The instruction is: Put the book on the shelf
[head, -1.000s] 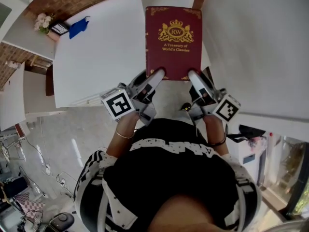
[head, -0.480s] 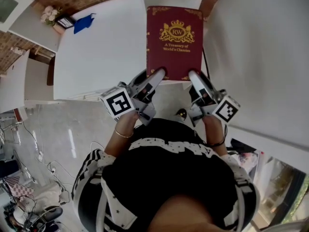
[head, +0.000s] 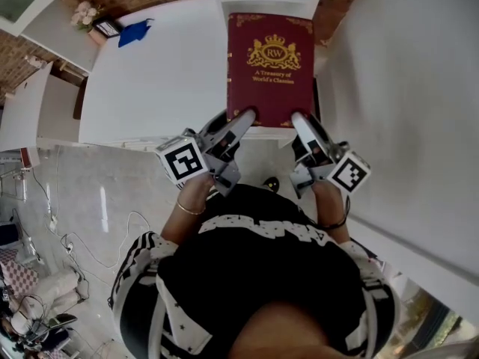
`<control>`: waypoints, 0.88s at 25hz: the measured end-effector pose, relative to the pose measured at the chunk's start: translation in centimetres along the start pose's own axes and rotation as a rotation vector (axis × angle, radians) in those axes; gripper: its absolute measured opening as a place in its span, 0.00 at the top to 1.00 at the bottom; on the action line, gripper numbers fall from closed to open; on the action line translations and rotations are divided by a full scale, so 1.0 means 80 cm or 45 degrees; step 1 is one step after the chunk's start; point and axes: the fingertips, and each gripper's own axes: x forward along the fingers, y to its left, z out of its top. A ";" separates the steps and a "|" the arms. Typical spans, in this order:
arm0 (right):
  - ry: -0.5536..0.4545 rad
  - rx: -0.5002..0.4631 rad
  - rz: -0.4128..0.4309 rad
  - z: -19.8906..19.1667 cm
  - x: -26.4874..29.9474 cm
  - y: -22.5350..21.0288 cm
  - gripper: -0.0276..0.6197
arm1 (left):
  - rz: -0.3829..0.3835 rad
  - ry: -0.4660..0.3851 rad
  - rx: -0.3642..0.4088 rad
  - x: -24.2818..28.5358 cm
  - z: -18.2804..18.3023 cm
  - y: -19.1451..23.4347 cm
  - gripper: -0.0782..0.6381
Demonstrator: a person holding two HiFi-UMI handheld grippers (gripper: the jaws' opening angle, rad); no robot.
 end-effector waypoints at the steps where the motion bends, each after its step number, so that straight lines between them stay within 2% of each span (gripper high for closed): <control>1: -0.004 -0.007 0.008 0.001 0.000 0.001 0.55 | -0.005 -0.004 0.005 0.000 0.000 -0.002 0.50; 9: -0.084 -0.042 0.055 -0.005 0.004 0.005 0.55 | -0.049 0.024 0.070 -0.002 0.009 -0.001 0.50; 22: -0.048 -0.014 0.071 0.002 -0.001 0.012 0.55 | -0.012 -0.009 0.041 -0.004 0.005 -0.015 0.50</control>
